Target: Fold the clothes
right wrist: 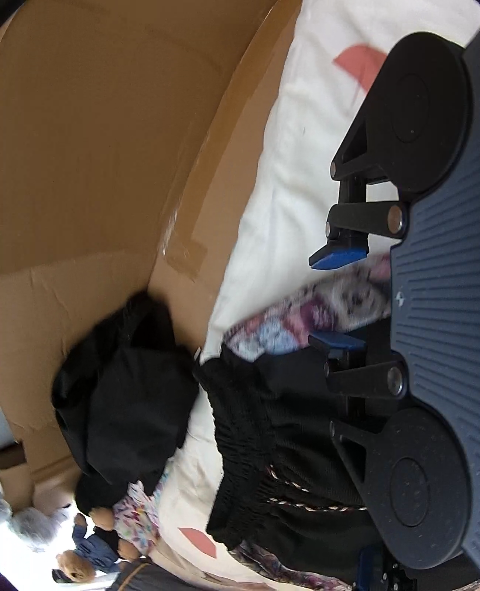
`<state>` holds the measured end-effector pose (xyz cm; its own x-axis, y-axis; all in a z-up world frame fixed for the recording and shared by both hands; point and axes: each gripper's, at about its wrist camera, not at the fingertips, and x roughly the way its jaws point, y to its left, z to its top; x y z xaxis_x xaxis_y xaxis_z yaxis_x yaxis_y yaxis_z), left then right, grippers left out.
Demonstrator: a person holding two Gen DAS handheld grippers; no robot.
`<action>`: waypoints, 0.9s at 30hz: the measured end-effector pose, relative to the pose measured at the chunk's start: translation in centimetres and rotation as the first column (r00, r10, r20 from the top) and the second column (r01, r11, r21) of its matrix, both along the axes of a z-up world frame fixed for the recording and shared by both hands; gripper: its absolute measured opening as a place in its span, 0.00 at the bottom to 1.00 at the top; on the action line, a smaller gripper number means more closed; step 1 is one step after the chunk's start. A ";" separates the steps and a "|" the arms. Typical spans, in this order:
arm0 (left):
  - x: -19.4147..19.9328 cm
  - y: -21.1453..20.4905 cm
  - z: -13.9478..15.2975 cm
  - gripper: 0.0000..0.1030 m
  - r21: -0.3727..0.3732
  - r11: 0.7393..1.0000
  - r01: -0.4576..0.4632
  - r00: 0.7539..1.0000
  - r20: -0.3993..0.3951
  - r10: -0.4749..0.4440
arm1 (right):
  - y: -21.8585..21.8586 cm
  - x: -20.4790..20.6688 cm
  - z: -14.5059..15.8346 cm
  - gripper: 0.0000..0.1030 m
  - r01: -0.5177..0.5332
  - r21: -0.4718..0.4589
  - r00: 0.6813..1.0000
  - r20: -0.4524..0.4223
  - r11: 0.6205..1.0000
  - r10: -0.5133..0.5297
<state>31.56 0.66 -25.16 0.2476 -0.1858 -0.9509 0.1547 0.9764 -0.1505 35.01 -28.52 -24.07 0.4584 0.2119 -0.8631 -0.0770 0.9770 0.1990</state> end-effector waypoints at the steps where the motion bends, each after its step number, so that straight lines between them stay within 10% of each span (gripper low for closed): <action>1: 0.1 0.0 -0.1 0.60 0.002 1.000 0.002 1.000 0.000 -0.002 | 0.1 0.2 -0.3 0.41 0.005 0.009 1.000 -0.004 1.000 -0.005; 27: 7.5 4.2 -2.5 0.60 0.000 0.996 -0.086 0.995 0.054 0.086 | -0.6 3.8 -3.3 0.42 -0.033 0.001 0.999 -0.004 0.999 0.033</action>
<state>39.09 4.82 -27.64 0.3132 -0.1591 -0.9363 0.0775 0.9869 -0.1418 38.80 -29.14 -27.39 0.4476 0.2282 -0.8646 -0.1086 0.9736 0.2007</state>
